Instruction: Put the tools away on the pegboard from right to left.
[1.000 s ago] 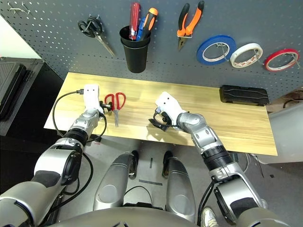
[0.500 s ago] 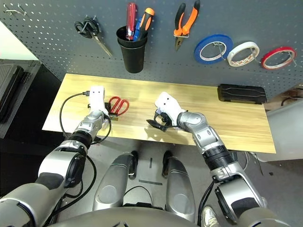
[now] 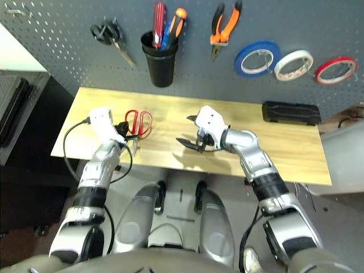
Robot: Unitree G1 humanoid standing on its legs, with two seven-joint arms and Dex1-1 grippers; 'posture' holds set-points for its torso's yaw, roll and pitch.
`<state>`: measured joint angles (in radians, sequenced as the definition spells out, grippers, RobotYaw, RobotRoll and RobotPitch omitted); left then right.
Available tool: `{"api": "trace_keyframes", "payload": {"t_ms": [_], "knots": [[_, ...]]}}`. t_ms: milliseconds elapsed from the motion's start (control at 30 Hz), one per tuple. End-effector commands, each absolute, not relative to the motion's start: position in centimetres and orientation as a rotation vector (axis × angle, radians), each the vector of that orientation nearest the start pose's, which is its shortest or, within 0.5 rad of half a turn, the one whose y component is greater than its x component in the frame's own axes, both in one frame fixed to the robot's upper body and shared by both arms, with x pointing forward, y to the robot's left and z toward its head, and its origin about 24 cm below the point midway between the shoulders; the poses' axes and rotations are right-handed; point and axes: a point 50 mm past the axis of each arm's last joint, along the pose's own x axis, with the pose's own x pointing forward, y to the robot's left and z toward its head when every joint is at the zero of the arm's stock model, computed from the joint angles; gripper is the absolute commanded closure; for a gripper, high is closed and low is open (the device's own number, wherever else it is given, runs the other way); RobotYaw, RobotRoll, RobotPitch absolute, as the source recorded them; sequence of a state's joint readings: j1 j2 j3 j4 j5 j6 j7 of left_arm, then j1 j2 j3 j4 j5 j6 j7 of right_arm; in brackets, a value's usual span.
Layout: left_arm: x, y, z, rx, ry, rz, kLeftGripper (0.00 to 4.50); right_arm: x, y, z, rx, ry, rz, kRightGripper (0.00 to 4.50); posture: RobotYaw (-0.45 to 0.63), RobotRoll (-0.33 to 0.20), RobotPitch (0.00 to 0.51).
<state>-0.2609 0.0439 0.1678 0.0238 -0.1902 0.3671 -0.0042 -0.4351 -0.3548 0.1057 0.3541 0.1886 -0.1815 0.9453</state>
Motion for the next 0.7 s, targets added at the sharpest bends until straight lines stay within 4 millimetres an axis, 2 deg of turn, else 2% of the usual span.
{"api": "trace_keyframes", "payload": {"t_ms": [33, 333, 533, 700], "knots": [[28.3, 18.0, 7.8, -0.239, 0.038, 0.006, 4.46, 30.5, -15.7, 10.2, -0.217, -0.219, 1.043, 0.00, 0.31, 0.000, 0.239], [26.4, 20.0, 11.5, -0.292, -0.156, -0.047, 4.46, 29.9, -17.9, 13.7, -0.074, -0.355, 1.063, 0.00, 0.33, 0.000, 0.241], [26.7, 20.0, 15.8, -0.300, -0.286, -0.110, 4.46, 29.3, -20.5, 17.5, -0.059, -0.384, 1.077, 0.00, 0.31, 0.000, 0.241], [27.4, 19.9, 18.4, -0.308, -0.350, -0.135, 4.46, 28.9, -21.8, 19.6, -0.049, -0.406, 1.093, 0.00, 0.29, 0.000, 0.238]]}}
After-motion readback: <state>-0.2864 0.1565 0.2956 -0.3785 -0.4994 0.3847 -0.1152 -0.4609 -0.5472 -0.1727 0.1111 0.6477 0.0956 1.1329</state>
